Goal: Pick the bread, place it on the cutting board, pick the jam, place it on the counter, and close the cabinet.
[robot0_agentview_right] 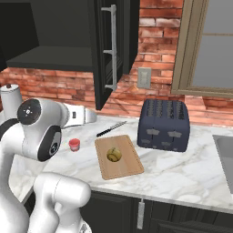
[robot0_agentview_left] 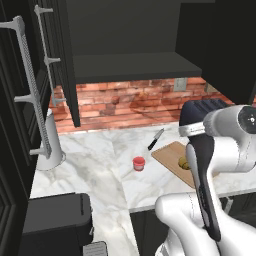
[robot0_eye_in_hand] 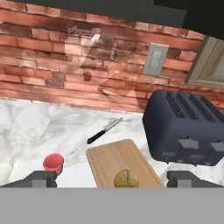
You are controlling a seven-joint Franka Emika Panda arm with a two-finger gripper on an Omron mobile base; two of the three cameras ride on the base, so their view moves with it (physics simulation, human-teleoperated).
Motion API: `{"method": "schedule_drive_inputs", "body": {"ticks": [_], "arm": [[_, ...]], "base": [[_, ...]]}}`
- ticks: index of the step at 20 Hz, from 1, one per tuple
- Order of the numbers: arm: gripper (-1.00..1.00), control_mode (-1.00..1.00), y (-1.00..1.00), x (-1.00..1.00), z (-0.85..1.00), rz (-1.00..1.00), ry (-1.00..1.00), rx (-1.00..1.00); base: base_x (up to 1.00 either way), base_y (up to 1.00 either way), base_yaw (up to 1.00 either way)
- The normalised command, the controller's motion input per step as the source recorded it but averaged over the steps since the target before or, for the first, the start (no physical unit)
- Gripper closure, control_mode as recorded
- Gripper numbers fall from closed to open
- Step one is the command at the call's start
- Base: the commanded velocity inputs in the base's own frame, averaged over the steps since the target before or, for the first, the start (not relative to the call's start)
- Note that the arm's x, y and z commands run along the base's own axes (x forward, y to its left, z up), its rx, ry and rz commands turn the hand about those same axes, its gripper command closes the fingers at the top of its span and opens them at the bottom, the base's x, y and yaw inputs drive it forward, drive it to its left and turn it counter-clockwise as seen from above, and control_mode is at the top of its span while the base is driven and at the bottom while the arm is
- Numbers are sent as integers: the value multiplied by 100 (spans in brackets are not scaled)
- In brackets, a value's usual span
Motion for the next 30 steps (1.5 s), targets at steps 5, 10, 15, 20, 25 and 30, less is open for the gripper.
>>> {"method": "schedule_drive_inputs", "body": {"ticks": [5,10,15,20,25,30], "arm": [[-100,-100,13,-29,21,0,-24,0],[-100,-100,15,-26,19,0,-21,0],[-100,-100,16,-27,15,0,-18,0],[-100,-100,22,-24,15,0,-15,0],[-100,-100,20,-24,18,0,-14,0],[-100,-100,19,-24,21,0,-14,0]], "base": [[0,0,0],[0,0,0],[0,0,0],[0,0,0],[0,0,0],[0,0,0]]}}
